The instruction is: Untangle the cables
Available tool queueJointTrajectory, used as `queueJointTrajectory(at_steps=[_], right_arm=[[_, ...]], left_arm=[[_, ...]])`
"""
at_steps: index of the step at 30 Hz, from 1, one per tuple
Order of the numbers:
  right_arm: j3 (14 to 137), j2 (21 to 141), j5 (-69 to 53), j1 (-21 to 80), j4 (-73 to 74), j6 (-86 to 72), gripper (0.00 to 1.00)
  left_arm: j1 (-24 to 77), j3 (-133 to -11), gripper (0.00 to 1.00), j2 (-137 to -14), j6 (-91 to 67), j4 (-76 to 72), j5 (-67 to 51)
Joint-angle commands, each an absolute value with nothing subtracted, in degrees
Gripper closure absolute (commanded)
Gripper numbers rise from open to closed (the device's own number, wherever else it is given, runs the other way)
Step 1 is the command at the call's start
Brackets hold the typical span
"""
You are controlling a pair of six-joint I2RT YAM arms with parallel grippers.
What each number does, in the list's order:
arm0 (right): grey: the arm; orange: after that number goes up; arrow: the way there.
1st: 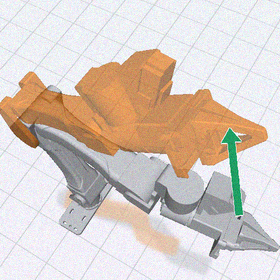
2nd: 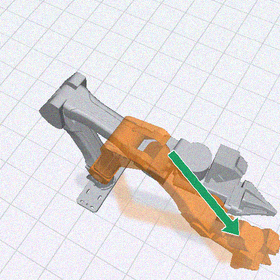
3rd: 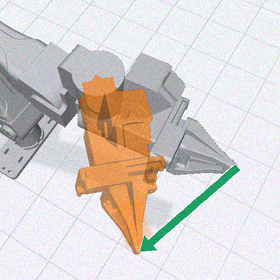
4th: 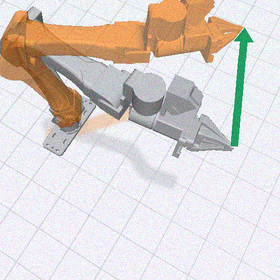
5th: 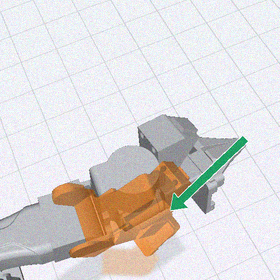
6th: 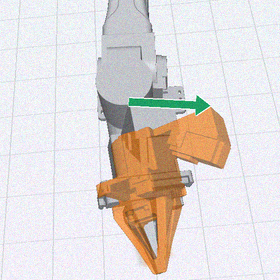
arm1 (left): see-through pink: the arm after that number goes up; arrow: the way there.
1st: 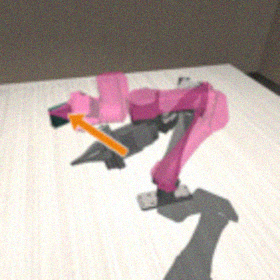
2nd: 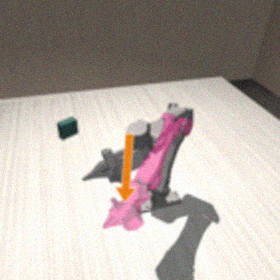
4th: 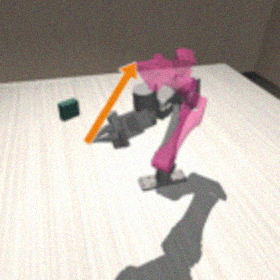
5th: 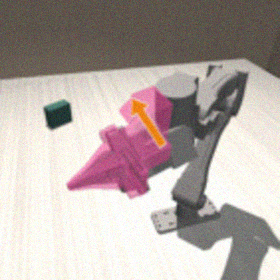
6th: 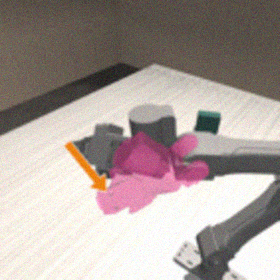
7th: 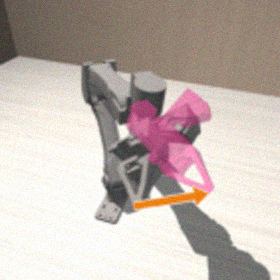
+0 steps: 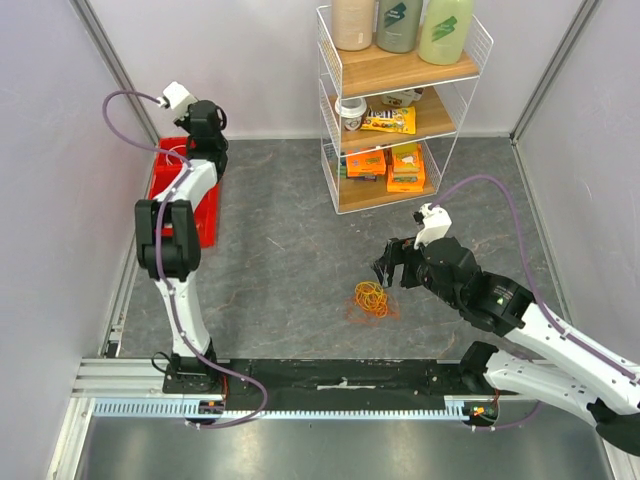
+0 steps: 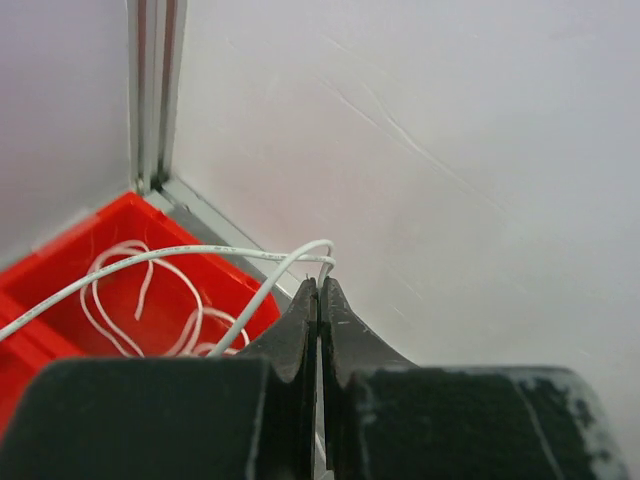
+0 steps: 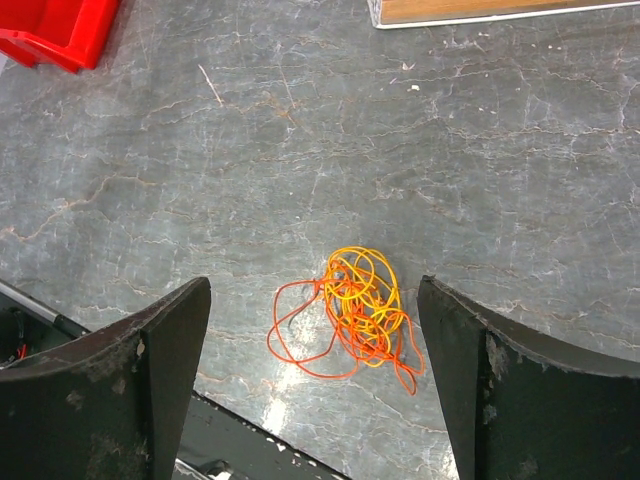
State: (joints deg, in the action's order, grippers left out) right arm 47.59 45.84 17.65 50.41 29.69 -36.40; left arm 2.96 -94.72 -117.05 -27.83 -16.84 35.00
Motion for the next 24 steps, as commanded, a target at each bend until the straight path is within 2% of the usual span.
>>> queueJointTrajectory(at_steps=[1, 12, 16, 20, 24], right_arm=[[47.02, 45.09, 19.25, 50.10, 28.30, -36.04, 0.09], [46.41, 45.96, 19.78, 48.96, 26.02, -35.24, 0.08], [46.41, 47.90, 18.72, 48.34, 24.70, -35.51, 0.08], [46.41, 48.52, 17.41, 47.90, 23.30, -36.30, 0.09], [45.97, 48.34, 16.35, 47.72, 22.94, -37.09, 0.08]], left_arm=[[0.80, -99.30, 0.98, -125.14, -12.04, -34.72, 39.46], [-6.32, -106.87, 0.98, -136.84, -12.48, -37.28, 31.20], [-6.86, -113.98, 0.98, -139.83, -15.98, -25.26, 30.32], [-7.12, -116.54, 0.98, -139.05, -28.44, -9.71, 31.29], [-7.82, -116.63, 0.98, -137.64, -41.37, -0.89, 24.89]])
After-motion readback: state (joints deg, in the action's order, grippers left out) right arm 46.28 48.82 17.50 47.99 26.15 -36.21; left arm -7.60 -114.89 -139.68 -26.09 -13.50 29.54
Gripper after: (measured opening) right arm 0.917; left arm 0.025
